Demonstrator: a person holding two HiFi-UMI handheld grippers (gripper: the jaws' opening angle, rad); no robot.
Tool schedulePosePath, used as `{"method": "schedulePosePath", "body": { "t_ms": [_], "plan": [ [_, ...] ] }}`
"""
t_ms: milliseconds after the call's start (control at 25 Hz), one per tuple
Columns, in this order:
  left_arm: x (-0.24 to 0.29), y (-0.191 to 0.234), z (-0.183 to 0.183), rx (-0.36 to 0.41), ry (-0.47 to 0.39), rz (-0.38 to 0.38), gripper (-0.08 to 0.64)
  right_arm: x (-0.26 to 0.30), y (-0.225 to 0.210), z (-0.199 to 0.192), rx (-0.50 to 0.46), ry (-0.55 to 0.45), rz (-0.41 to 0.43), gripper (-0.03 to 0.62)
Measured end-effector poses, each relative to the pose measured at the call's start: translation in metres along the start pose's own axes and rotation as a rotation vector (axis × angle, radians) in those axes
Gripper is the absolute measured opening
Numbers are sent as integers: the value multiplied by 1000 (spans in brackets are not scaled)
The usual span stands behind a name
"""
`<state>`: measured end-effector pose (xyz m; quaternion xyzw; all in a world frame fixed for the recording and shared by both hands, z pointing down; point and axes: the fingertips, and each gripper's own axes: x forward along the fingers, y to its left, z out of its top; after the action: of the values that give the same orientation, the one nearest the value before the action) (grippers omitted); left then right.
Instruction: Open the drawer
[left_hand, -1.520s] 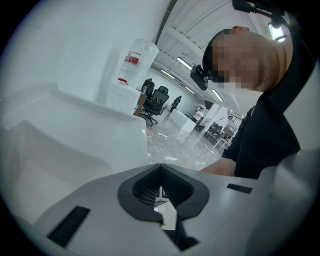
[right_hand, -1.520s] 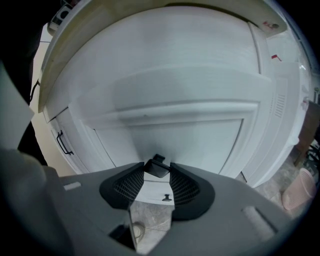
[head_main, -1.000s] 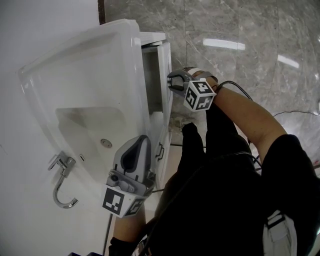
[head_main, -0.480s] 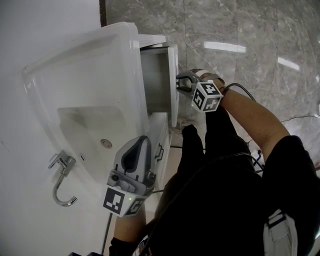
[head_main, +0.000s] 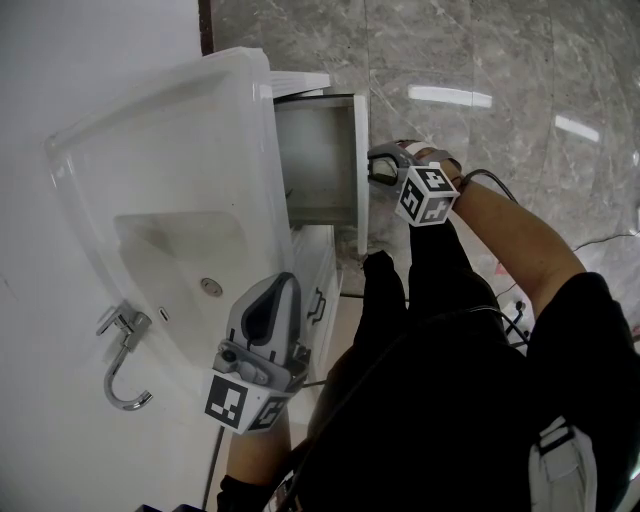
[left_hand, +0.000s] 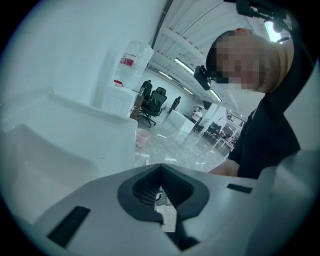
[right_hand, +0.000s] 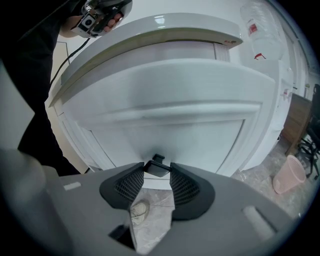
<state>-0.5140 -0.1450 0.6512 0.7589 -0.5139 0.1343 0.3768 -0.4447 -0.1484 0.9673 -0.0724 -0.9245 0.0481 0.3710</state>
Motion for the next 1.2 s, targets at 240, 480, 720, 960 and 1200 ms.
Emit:
{"method": "schedulePosePath", "body": {
  "t_ms": [240, 480, 720, 960, 1200],
  "plan": [
    [2, -4, -3, 5, 10, -4, -8, -9, 1, -10, -2, 7, -2, 156],
    [4, -10, -2, 14, 10, -1, -8, -21, 3, -21, 7, 13, -7, 156],
    [4, -16, 0, 23, 10, -2, -8, -35, 4, -35, 11, 25, -8, 156],
    [10, -21, 8, 24, -14, 2, -8, -42, 5, -42, 15, 28, -13, 156],
    [5, -22, 7, 27, -8, 8, -8, -43, 5, -42, 22, 26, -14, 156]
  ]
}}
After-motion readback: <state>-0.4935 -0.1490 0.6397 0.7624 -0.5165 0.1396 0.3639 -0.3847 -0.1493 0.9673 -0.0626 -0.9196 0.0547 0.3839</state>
